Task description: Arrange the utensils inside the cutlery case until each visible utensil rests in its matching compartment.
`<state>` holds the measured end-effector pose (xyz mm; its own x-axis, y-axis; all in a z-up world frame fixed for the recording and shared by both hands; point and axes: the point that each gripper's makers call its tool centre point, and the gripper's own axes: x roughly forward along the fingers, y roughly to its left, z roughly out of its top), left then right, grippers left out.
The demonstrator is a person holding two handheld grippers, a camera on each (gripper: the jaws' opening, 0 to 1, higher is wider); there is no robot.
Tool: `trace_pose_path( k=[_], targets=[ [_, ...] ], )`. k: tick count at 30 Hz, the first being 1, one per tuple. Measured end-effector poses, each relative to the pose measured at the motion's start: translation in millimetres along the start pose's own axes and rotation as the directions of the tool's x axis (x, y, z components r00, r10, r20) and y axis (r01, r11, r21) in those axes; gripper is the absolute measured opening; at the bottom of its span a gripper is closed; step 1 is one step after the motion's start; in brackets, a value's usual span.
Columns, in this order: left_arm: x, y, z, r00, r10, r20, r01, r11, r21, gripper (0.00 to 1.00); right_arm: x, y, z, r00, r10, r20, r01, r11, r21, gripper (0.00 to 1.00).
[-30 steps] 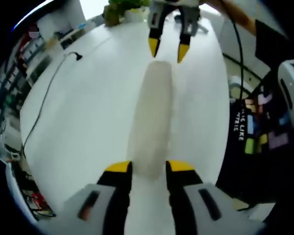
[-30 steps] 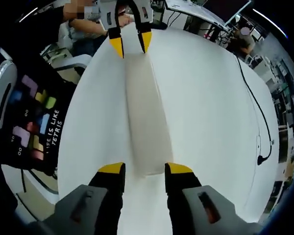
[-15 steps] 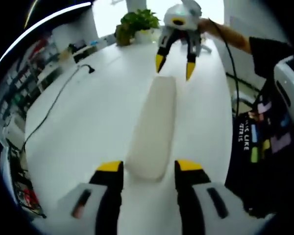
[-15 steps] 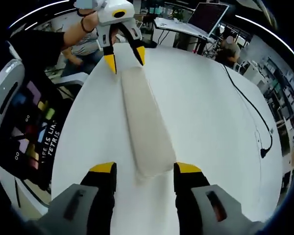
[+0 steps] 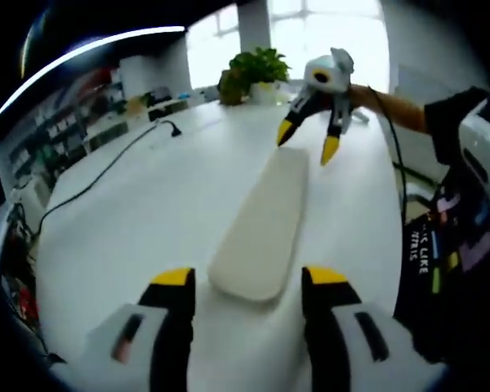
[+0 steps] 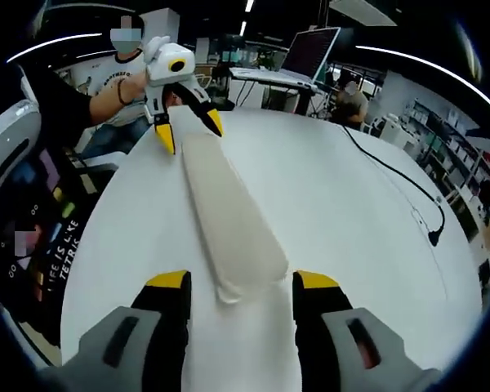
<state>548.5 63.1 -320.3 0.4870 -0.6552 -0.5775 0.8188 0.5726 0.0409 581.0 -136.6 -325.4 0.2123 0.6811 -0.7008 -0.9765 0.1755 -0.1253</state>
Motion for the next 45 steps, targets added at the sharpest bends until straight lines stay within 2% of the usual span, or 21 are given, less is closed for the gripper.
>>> trace_pose_path(
  k=[5, 8, 13, 16, 19, 23, 25, 26, 38, 45],
  targets=[
    [4.8, -0.3, -1.6, 0.999, 0.001, 0.035, -0.001, 1.0, -0.019, 0.54, 7.6, 3.1, -5.4, 0.999, 0.025, 0.024, -0.026, 0.998, 0.053, 0.51],
    [7.7, 2.6, -0.5, 0.999, 0.006, 0.048, -0.005, 1.0, -0.012, 0.54, 10.4, 2.0, -5.8, 0.999, 0.016, 0.038, -0.018, 0.998, 0.052, 0.51],
    [11.5, 0.7, 0.1, 0.997, 0.005, 0.076, -0.003, 1.0, -0.02, 0.49, 12.0, 3.4, 0.5, 0.996, 0.005, 0.093, -0.01, 0.998, 0.057, 0.47],
    [13.4, 1.3, -1.0, 0.997, 0.005, 0.08, -0.003, 1.0, -0.022, 0.48, 13.0, 4.4, 1.4, 0.991, 0.012, 0.131, -0.027, 0.993, 0.115, 0.46],
    [14.8, 3.3, -3.7, 0.997, 0.009, 0.08, -0.007, 1.0, -0.03, 0.47, 12.5, 4.7, 0.3, 0.989, 0.009, 0.15, -0.029, 0.991, 0.128, 0.44],
    [17.4, 4.0, -3.9, 0.994, 0.006, 0.112, -0.001, 0.999, -0.047, 0.47, 12.7, 4.8, 1.0, 0.984, -0.001, 0.178, -0.025, 0.989, 0.145, 0.42],
    [17.7, 4.2, -3.4, 0.992, 0.007, 0.126, -0.002, 0.999, -0.043, 0.47, 13.5, 1.8, 3.3, 0.979, -0.018, 0.201, -0.012, 0.989, 0.147, 0.38],
    [17.5, 4.3, -3.1, 0.991, 0.007, 0.13, -0.002, 0.999, -0.043, 0.47, 13.6, 0.8, 3.1, 0.98, -0.023, 0.2, -0.008, 0.988, 0.155, 0.36],
    [16.5, 3.8, -1.8, 0.987, 0.012, 0.163, -0.004, 0.999, -0.047, 0.47, 12.4, 3.4, 5.1, 0.977, -0.023, 0.213, -0.013, 0.986, 0.169, 0.36],
    [15.1, 4.1, -1.1, 0.987, 0.019, 0.16, -0.005, 0.996, -0.089, 0.47, 12.3, 8.8, 5.1, 0.969, -0.026, 0.247, -0.02, 0.983, 0.181, 0.35]
  ],
)
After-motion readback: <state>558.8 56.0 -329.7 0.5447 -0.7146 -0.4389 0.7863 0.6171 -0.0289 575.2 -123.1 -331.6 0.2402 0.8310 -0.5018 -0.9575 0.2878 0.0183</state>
